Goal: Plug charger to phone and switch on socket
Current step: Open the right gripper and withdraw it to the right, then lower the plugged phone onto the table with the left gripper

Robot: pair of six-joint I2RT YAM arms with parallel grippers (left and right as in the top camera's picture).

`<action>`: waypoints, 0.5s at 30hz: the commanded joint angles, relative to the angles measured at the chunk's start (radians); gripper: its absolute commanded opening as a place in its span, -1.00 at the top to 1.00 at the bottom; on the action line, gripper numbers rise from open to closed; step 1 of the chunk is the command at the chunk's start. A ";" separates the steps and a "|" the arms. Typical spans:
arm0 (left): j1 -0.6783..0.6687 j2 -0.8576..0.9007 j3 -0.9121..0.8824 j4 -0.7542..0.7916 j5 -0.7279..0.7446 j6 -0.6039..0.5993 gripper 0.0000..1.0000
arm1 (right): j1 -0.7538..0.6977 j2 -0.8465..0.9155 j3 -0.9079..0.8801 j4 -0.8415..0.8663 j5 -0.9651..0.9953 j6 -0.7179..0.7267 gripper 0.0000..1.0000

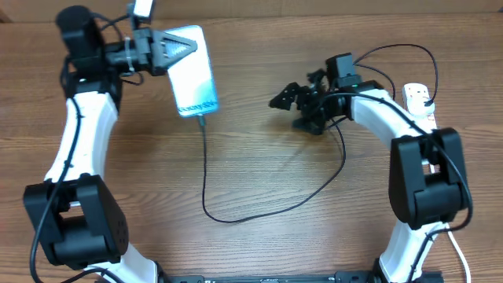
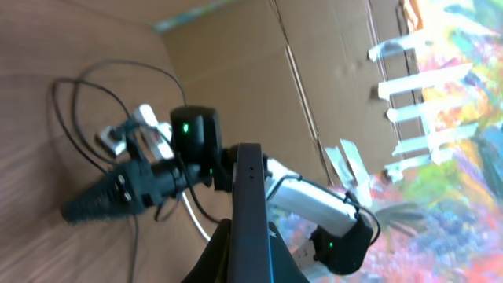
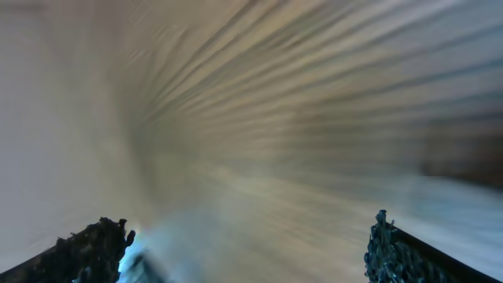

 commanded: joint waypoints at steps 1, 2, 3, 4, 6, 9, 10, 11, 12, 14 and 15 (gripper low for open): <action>-0.059 -0.030 0.009 -0.127 -0.094 0.189 0.92 | -0.044 -0.130 0.009 -0.021 0.203 -0.073 -1.00; -0.075 -0.030 0.009 -0.200 -0.142 0.243 0.92 | -0.056 -0.156 0.009 -0.034 0.229 -0.074 -0.99; -0.092 -0.030 0.009 -0.275 -0.195 0.296 0.92 | -0.065 -0.174 0.009 -0.044 0.245 -0.074 -0.99; -0.108 -0.030 0.009 -0.352 -0.256 0.345 0.92 | -0.074 -0.191 0.009 -0.055 0.259 -0.078 -0.99; -0.145 -0.029 0.009 -0.500 -0.397 0.435 0.92 | -0.091 -0.230 0.009 -0.080 0.283 -0.095 -0.99; -0.208 -0.010 0.009 -0.640 -0.518 0.541 0.92 | -0.105 -0.284 0.009 -0.119 0.324 -0.123 -0.99; -0.226 0.002 0.009 -0.660 -0.535 0.558 0.92 | -0.106 -0.298 0.009 -0.131 0.338 -0.129 -0.99; -0.246 0.018 0.009 -0.677 -0.557 0.569 0.92 | -0.106 -0.309 0.009 -0.141 0.353 -0.129 -0.99; -0.263 0.032 0.009 -0.686 -0.582 0.568 0.92 | -0.106 -0.317 0.009 -0.149 0.365 -0.129 -0.99; -0.293 0.072 0.009 -0.698 -0.624 0.568 0.92 | -0.106 -0.329 0.009 -0.167 0.380 -0.131 -1.00; -0.304 0.093 0.009 -0.700 -0.634 0.569 0.92 | -0.106 -0.331 0.009 -0.173 0.380 -0.134 -0.99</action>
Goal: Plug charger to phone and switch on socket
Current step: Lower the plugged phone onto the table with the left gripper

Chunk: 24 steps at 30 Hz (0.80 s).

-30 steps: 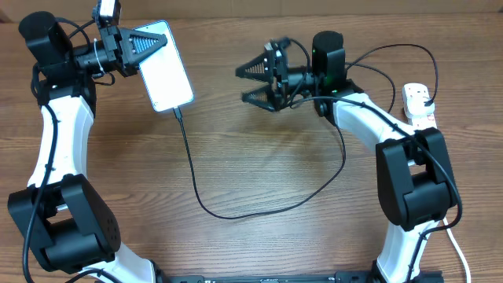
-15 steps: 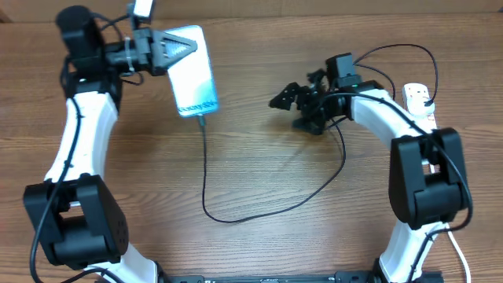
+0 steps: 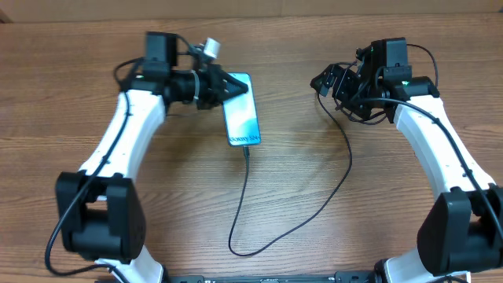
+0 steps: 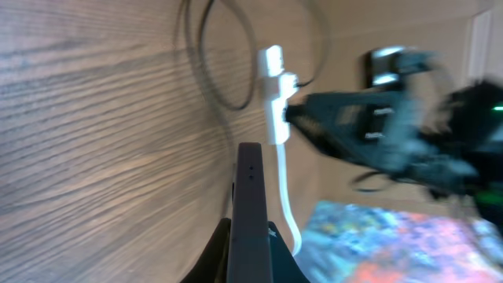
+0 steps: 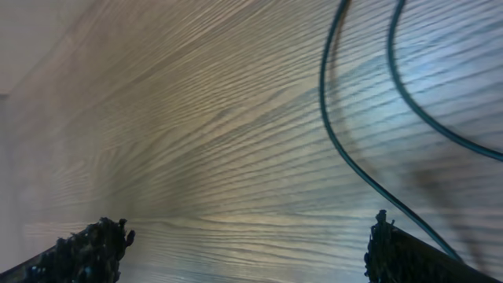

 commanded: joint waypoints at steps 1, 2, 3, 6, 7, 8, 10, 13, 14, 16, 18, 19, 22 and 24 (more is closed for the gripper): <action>-0.050 0.094 0.011 -0.010 -0.113 0.079 0.92 | -0.001 -0.028 0.009 -0.018 0.057 -0.025 -1.00; -0.058 0.116 0.011 -0.009 -0.113 0.079 0.92 | -0.001 -0.028 0.009 -0.024 0.057 -0.025 -1.00; -0.068 0.146 0.011 -0.009 -0.113 0.079 0.92 | -0.001 -0.028 0.009 -0.031 0.057 -0.025 -1.00; -0.086 0.222 0.011 -0.009 -0.107 0.086 0.92 | -0.001 -0.028 0.009 -0.041 0.057 -0.037 -1.00; -0.089 0.245 0.011 -0.009 -0.105 0.086 0.92 | -0.001 -0.028 0.009 -0.042 0.057 -0.040 -0.99; -0.094 0.267 0.011 -0.007 -0.102 0.087 0.92 | -0.001 -0.028 0.009 -0.044 0.058 -0.040 -1.00; -0.103 0.303 0.011 0.000 -0.085 0.099 0.92 | -0.001 -0.028 0.009 -0.048 0.066 -0.040 -1.00; -0.115 0.334 0.011 0.014 -0.079 0.101 0.92 | -0.001 -0.028 0.009 -0.048 0.072 -0.040 -1.00; -0.120 0.335 0.011 0.016 -0.081 0.103 0.91 | -0.001 -0.028 0.009 -0.048 0.072 -0.040 -0.99; -0.126 0.337 0.011 0.024 -0.084 0.116 0.92 | -0.001 -0.028 0.009 -0.048 0.072 -0.040 -0.99; -0.134 0.337 0.011 0.038 -0.085 0.115 0.92 | -0.001 -0.028 0.009 -0.048 0.072 -0.040 -1.00; -0.138 0.337 0.011 0.040 -0.098 0.115 0.92 | -0.001 -0.028 0.009 -0.048 0.072 -0.040 -0.99; -0.154 0.337 0.011 0.040 -0.159 0.114 0.92 | -0.001 -0.028 0.009 -0.049 0.071 -0.039 -0.99; -0.166 0.337 0.011 0.040 -0.196 0.106 0.91 | -0.001 -0.028 0.009 -0.053 0.071 -0.039 -1.00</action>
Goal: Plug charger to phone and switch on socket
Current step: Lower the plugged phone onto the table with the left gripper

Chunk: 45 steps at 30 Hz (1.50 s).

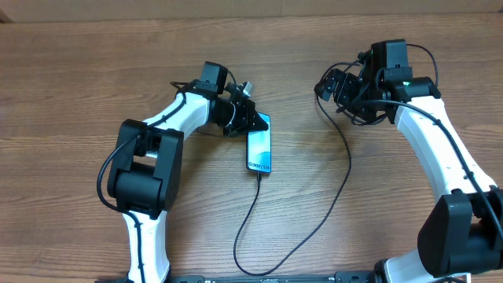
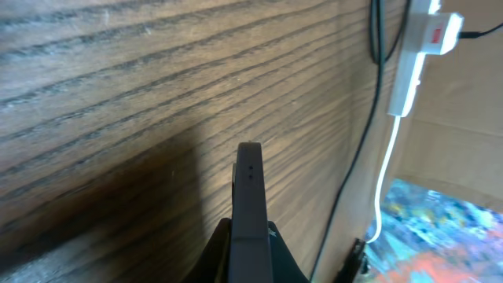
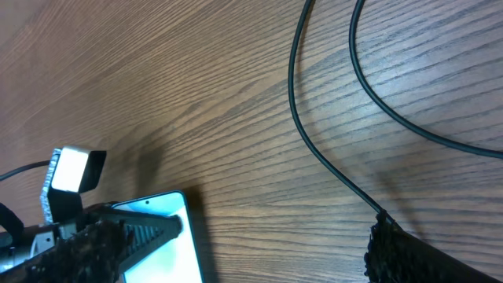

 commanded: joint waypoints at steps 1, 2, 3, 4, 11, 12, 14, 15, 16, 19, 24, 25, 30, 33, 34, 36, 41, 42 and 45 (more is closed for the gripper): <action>-0.022 -0.004 0.011 0.005 -0.055 0.012 0.91 | -0.001 -0.023 0.009 -0.006 0.017 -0.005 -0.99; -0.026 -0.004 0.011 0.010 -0.068 -0.001 0.92 | -0.001 -0.023 0.009 -0.007 0.016 -0.005 -0.99; -0.029 -0.004 0.011 0.017 -0.068 -0.009 0.92 | -0.001 -0.023 0.009 -0.009 0.016 -0.005 -1.00; -0.031 -0.004 0.011 0.025 -0.068 -0.017 0.92 | -0.001 -0.023 0.009 -0.011 0.017 -0.005 -0.99; -0.032 -0.004 0.011 0.053 -0.121 -0.091 0.92 | -0.001 -0.023 0.009 -0.028 0.017 -0.005 -1.00; -0.032 -0.004 0.011 0.053 -0.121 -0.091 0.92 | -0.001 -0.023 0.009 -0.029 0.017 -0.005 -1.00; -0.032 -0.004 0.011 0.053 -0.121 -0.099 0.92 | -0.001 -0.023 0.009 -0.031 0.017 -0.005 -1.00; -0.032 -0.004 0.011 0.053 -0.121 -0.107 0.91 | -0.001 -0.023 0.009 -0.031 0.017 -0.005 -1.00; -0.032 -0.004 0.011 0.053 -0.128 -0.118 0.92 | -0.001 -0.023 0.009 -0.031 0.017 -0.005 -0.99; -0.032 -0.004 0.011 0.050 -0.151 -0.142 0.91 | -0.001 -0.023 0.009 -0.033 0.016 -0.005 -0.99; -0.032 -0.004 0.011 0.049 -0.151 -0.158 0.91 | -0.001 -0.023 0.009 -0.036 0.017 -0.004 -0.99; -0.032 -0.004 0.011 0.048 -0.151 -0.158 0.91 | -0.001 -0.023 0.009 -0.036 0.016 -0.005 -0.99; -0.032 -0.004 0.011 0.046 -0.151 -0.158 0.91 | -0.001 -0.023 0.009 -0.037 0.016 -0.004 -0.99; -0.032 -0.004 0.011 0.040 -0.151 -0.158 0.91 | -0.001 -0.023 0.009 -0.037 0.016 -0.004 -0.99; -0.032 -0.004 0.011 0.039 -0.151 -0.157 0.91 | -0.001 -0.023 0.009 -0.037 0.016 -0.004 -0.99; -0.032 -0.004 0.011 0.036 -0.151 -0.157 0.92 | -0.001 -0.023 0.009 -0.038 0.016 -0.004 -0.99; -0.032 -0.004 0.011 0.031 -0.151 -0.157 0.74 | -0.001 -0.023 0.009 -0.040 0.016 -0.004 -0.99; -0.032 -0.004 0.011 0.030 -0.151 -0.157 0.70 | -0.001 -0.023 0.009 -0.040 0.016 -0.004 -1.00; -0.032 -0.004 0.011 0.026 -0.151 -0.157 0.69 | -0.001 -0.023 0.009 -0.040 0.016 -0.004 -1.00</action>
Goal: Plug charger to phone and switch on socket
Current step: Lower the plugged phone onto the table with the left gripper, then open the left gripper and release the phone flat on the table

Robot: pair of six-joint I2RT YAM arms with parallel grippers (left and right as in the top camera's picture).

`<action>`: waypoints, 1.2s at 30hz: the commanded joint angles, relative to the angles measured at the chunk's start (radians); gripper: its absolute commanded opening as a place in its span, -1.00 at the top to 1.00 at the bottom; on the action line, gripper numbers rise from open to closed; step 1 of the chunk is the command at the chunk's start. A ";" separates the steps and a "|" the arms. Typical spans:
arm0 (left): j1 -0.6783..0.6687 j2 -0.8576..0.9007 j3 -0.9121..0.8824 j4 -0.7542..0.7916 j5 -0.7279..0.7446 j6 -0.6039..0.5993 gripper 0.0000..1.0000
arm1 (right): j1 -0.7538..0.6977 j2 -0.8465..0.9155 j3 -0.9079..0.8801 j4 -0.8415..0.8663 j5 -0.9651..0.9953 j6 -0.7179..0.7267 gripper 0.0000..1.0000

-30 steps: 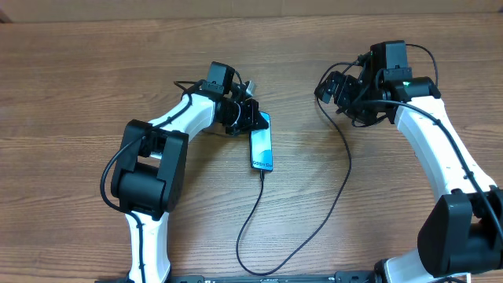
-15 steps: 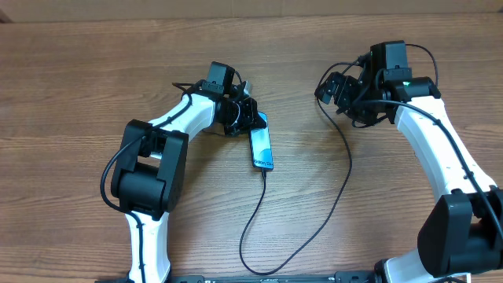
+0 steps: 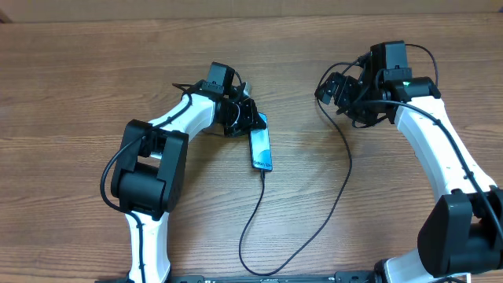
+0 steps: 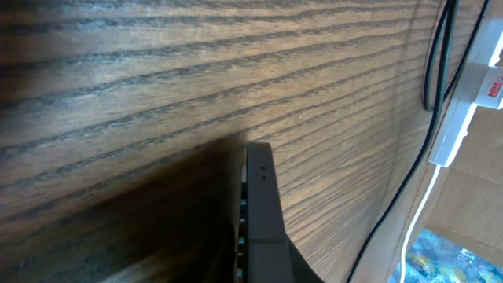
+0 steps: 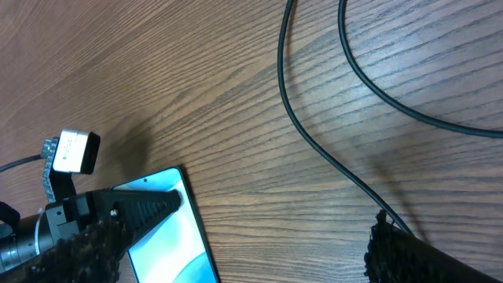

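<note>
The phone (image 3: 262, 148), blue screen lit, hangs low over the table's middle with my left gripper (image 3: 248, 119) shut on its top end. In the left wrist view it shows edge-on (image 4: 259, 192) just above the wood; I cannot tell whether it touches. The black charger cable (image 3: 346, 169) is plugged into the phone's near end and loops round to the right. My right gripper (image 3: 327, 84) stands open at the back right, above the cable (image 5: 314, 149), holding nothing. The white socket strip (image 4: 460, 130) with a red switch shows only in the left wrist view.
The cable's slack loop (image 3: 250, 255) reaches almost to the table's front edge. In the right wrist view the phone (image 5: 169, 232) and the left fingers (image 5: 126, 208) lie at lower left. Cardboard walls stand beyond the table's far edge.
The phone, still in my left gripper, has turned slightly more onto its edge and sits lower over the wood. The right gripper has barely moved and stays open.
My left gripper first held the plugged-in phone raised at the back left, with the right gripper near the middle. Then the phone was nearer the centre and the right gripper at the back right. Since then the phone has been at the table's middle, now lower.
</note>
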 commanded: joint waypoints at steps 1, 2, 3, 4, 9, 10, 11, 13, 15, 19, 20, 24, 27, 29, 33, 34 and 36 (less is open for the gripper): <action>-0.006 -0.004 0.011 -0.004 0.015 -0.013 0.69 | -0.001 -0.023 0.009 0.003 0.010 -0.004 -0.99; -0.006 -0.004 0.011 -0.004 0.015 -0.013 0.68 | -0.001 -0.023 0.009 0.003 0.010 -0.004 -0.99; -0.006 -0.004 0.011 -0.004 0.015 -0.013 0.67 | -0.001 -0.023 0.009 0.003 0.010 -0.004 -0.99; -0.006 -0.004 0.011 -0.004 0.015 -0.013 0.65 | -0.001 -0.023 0.009 0.003 0.010 -0.004 -0.99; -0.006 -0.004 0.011 -0.008 0.015 -0.013 0.58 | -0.001 -0.023 0.009 0.002 0.010 -0.004 -0.99; -0.006 -0.004 0.011 -0.008 0.016 -0.013 0.57 | -0.001 -0.023 0.009 0.002 0.010 -0.004 -1.00; -0.006 -0.004 0.011 -0.010 0.016 -0.013 0.56 | -0.001 -0.023 0.009 0.002 0.010 -0.004 -1.00; -0.006 -0.004 0.011 -0.012 0.015 -0.013 0.54 | -0.001 -0.023 0.009 0.001 0.010 -0.004 -0.99; -0.006 -0.004 0.011 -0.017 0.015 -0.013 0.53 | -0.001 -0.023 0.009 -0.001 0.010 -0.004 -0.99; -0.006 -0.004 0.011 -0.027 0.015 -0.013 0.49 | -0.001 -0.023 0.009 -0.003 0.011 -0.004 -0.99; -0.006 -0.004 0.011 -0.030 0.015 -0.013 0.49 | -0.001 -0.023 0.009 -0.003 0.010 -0.004 -0.99; -0.006 -0.004 0.011 -0.038 0.015 -0.013 0.42 | -0.001 -0.023 0.009 -0.004 0.010 -0.004 -0.99; -0.006 -0.004 0.011 -0.052 0.014 -0.013 0.36 | -0.001 -0.023 0.009 -0.005 0.010 -0.004 -0.99; -0.006 -0.004 0.011 -0.069 -0.005 -0.014 0.27 | -0.001 -0.023 0.009 -0.005 0.010 -0.004 -0.99; -0.006 -0.004 0.011 -0.114 -0.058 -0.014 0.08 | -0.001 -0.023 0.009 -0.008 0.010 -0.004 -0.99; -0.006 -0.004 0.011 -0.126 -0.072 -0.014 0.02 | -0.001 -0.023 0.009 -0.008 0.011 -0.004 -0.99; -0.006 -0.004 0.011 -0.145 -0.094 -0.013 -0.07 | -0.001 -0.023 0.009 -0.010 0.011 -0.004 -0.99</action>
